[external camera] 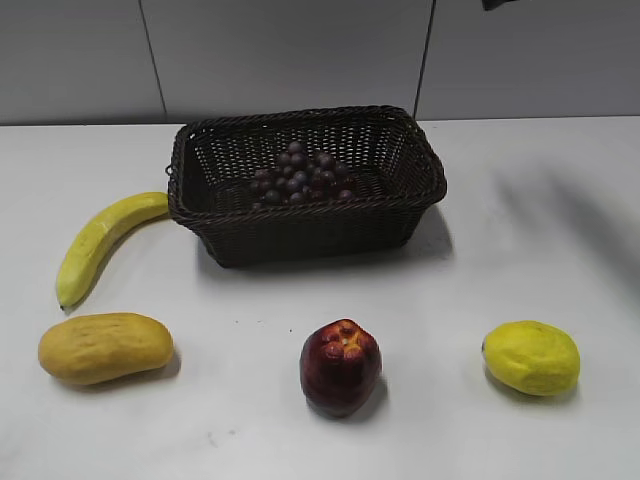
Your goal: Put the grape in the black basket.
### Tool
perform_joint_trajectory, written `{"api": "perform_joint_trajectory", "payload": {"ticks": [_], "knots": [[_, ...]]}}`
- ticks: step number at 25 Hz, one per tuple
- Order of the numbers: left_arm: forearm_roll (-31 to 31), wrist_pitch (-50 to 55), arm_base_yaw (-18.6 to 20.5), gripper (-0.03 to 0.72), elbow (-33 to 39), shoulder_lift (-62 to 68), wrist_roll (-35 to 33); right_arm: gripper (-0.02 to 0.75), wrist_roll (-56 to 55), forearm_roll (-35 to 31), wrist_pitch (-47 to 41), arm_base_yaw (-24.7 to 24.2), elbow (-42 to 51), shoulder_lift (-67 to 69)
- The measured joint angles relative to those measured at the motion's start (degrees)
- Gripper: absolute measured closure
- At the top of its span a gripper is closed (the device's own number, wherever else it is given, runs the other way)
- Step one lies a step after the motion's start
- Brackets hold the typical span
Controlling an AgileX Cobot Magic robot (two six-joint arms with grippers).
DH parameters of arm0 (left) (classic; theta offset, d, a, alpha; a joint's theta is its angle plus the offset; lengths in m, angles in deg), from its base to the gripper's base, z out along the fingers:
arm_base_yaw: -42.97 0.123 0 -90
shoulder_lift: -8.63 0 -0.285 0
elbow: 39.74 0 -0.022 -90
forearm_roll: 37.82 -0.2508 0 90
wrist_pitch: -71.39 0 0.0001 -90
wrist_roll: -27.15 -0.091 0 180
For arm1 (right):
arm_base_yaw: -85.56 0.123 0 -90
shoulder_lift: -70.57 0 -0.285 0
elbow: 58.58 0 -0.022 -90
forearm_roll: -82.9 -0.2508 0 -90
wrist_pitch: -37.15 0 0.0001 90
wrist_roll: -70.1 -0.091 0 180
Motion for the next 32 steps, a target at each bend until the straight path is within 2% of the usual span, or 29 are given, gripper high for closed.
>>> {"api": "perform_joint_trajectory", "payload": {"ticks": [7, 15, 19, 26, 32], "knots": [[0.0, 0.0, 0.0, 0.471, 0.0, 0.0, 0.0, 0.159, -5.04, 0.0, -10.64, -7.52, 0.0, -0.01], [0.0, 0.0, 0.0, 0.471, 0.0, 0.0, 0.0, 0.164, -5.26, 0.2, -28.4, -8.37, 0.0, -0.06], [0.0, 0.0, 0.0, 0.471, 0.0, 0.0, 0.0, 0.165, -6.01, 0.2, -29.25, -8.37, 1.25, -1.33], [0.0, 0.0, 0.0, 0.471, 0.0, 0.0, 0.0, 0.165, -6.48, -0.95, -29.25, -8.44, 15.91, -14.25], [0.0, 0.0, 0.0, 0.471, 0.0, 0.0, 0.0, 0.165, -6.48, 0.24, -28.75, -8.44, 36.5, -29.52]]}}
